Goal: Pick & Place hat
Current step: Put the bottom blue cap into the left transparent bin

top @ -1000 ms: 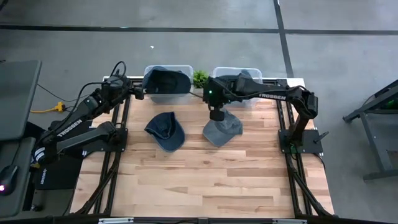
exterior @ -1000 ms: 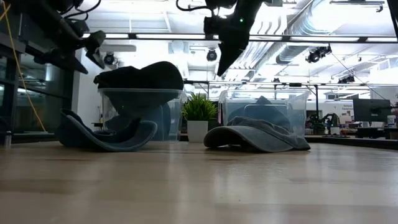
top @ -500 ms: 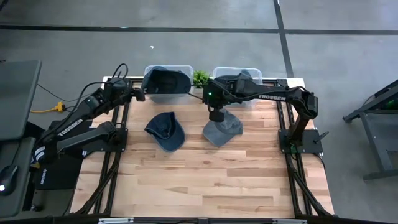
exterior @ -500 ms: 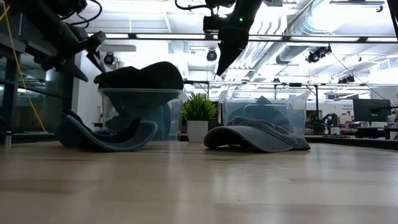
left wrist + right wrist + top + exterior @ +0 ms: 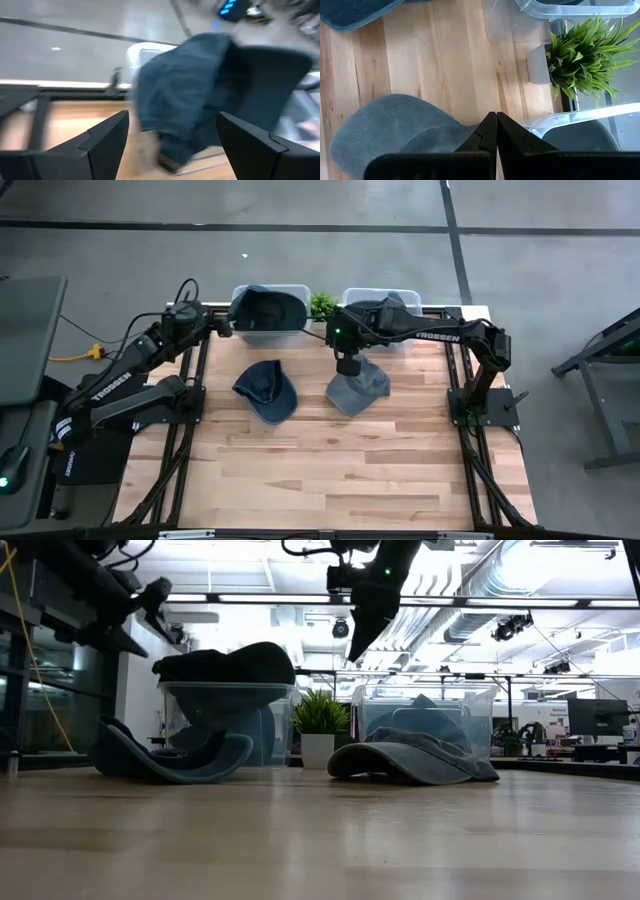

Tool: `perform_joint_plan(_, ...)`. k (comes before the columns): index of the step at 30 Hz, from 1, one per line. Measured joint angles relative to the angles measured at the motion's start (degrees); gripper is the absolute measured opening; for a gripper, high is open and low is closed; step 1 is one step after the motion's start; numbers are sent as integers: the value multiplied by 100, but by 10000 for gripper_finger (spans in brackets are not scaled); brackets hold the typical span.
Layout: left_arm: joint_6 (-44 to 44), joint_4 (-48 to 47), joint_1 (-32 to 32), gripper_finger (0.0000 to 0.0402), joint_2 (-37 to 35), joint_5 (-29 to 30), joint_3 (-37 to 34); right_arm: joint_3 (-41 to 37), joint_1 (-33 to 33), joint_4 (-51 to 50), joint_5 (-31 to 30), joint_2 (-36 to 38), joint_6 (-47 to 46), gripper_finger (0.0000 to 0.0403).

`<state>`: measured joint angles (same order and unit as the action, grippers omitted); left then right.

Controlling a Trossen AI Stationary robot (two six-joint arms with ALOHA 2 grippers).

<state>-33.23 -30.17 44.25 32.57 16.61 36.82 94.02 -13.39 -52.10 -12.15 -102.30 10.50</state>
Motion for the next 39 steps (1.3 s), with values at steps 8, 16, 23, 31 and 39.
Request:
perform_joint_plan(8, 73, -527, 2, 298, -175, 971, 2, 0, 0, -119, -17, 0, -8, 0)
perform_joint_plan(16, -199, -1279, 0, 298, 71, 996, 2, 0, -11, -132, -133, 0, -16, 0)
perform_joint_plan(23, -306, -1242, 0, 298, 510, 812, 2, 0, -10, -125, -139, 0, -13, 0)
perform_joint_plan(31, -331, -411, -2, 298, 955, 430, -2, 0, -11, -131, -141, 0, -2, 0)
perform_joint_plan(39, -355, 593, -2, 298, 1438, 191, -2, -2, -11, -200, -141, 0, 2, 0)
